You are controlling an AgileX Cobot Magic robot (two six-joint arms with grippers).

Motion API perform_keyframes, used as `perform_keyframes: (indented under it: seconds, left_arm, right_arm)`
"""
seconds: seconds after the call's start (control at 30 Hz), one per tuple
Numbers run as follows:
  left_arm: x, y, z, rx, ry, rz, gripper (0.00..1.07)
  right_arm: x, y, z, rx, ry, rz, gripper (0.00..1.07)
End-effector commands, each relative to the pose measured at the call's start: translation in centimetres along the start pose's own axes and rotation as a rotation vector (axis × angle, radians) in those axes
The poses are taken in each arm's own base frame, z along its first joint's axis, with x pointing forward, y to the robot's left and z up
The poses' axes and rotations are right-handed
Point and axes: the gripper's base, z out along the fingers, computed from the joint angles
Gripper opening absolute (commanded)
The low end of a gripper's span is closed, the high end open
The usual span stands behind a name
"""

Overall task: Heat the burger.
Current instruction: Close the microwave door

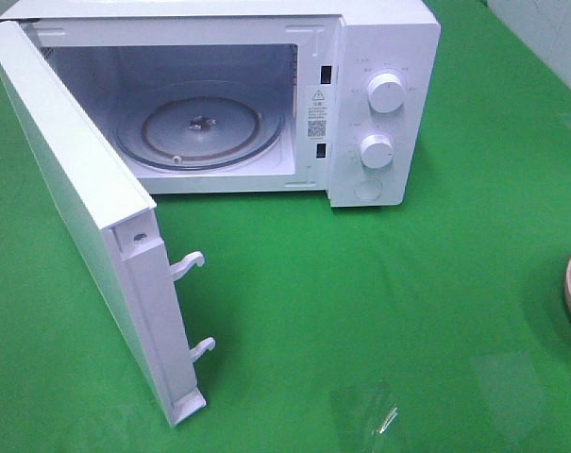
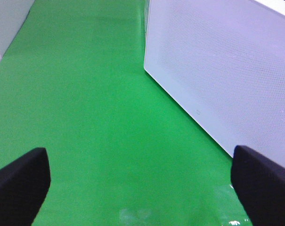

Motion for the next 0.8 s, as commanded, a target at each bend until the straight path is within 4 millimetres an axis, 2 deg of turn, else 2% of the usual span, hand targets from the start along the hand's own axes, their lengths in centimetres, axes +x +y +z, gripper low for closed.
perform_keyframes:
  seconds: [0.03,0.27,0.47,0.8]
  left_arm:
    - [0.0,0.0,-0.2,-0.002,-0.029,0.002,0.98]
    - [0.0,0.0,-0.2,-0.002,-0.029,0.002,0.98]
    - [0.0,0.0,-0.2,-0.002,-0.029,0.002,0.98]
    - [0.0,0.0,-0.2,-0.002,-0.029,0.002,0.98]
  right_arm:
    - [1.2,-0.1,-1.6,0.001,-0.071,0.001,0.78]
    - [2.7,-0.1,-3.6,0.049,-0.226,0.063,0.77]
    - [3.2,0.0,-4.3,0.085,-0.313,0.092,0.77]
    - [3.3,0.0,-3.7,0.111,-0.356,0.109,0.76]
